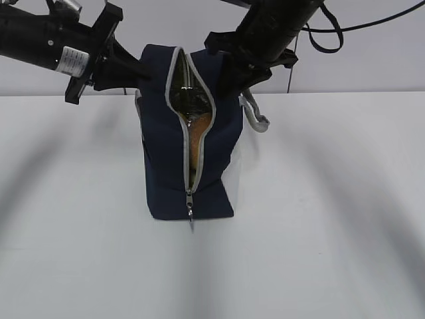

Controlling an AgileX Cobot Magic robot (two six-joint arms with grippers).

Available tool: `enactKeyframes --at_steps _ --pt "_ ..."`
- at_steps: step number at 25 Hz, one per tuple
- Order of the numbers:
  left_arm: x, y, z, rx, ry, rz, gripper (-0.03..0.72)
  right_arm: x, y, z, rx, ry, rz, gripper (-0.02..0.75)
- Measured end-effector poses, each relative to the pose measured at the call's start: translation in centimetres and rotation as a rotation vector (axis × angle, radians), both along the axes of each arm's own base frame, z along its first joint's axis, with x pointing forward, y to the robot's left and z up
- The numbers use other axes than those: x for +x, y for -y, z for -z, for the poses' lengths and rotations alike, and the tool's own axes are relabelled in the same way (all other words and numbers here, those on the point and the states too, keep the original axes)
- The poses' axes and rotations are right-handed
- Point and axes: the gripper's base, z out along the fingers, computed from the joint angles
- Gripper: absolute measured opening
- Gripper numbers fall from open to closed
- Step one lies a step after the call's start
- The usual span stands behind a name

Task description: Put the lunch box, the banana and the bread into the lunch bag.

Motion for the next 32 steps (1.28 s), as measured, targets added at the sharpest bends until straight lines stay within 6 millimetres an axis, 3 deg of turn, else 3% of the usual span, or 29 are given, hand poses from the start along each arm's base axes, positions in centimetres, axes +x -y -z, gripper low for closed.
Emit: enactKeyframes --at_steps 4,6,8,13,18,21,26,32 --pt "0.0 0.0 0.0 0.005 0.000 0.002 0.379 0.0 -0.1 0.0 0.007 -0.002 0.000 0.384" --pt "0.0 -0.1 0.0 0.004 0.000 0.000 0.471 0.0 0.0 0.0 0.000 0.000 0.000 0.456" --pt "-0.1 -0.5 -0.2 0.001 0.002 -0.003 0.514 -0.1 0.2 -0.3 -0.016 0.013 0.000 0.488" --pt "-1.3 -2.6 -3.2 -0.020 0.046 -0.001 0.533 -1.9 1.0 -4.8 -0.015 0.121 0.004 0.505" --pt "-4.5 -3.1 -7.1 0.026 0.095 0.093 0.536 -4.7 1.5 -9.7 0.021 0.224 -0.004 0.506" --pt "-6.7 -3.7 -8.8 0.147 0.113 0.113 0.536 -7.0 1.0 -11.0 0.007 0.250 -0.037 0.507" --pt "-10.1 -4.6 -11.5 0.300 0.144 0.101 0.509 -10.7 0.2 -11.4 -0.070 0.262 -0.097 0.506" --pt "-13.5 -5.2 -12.5 0.373 0.158 0.077 0.475 -14.1 1.0 -11.7 -0.089 0.255 -0.120 0.507"
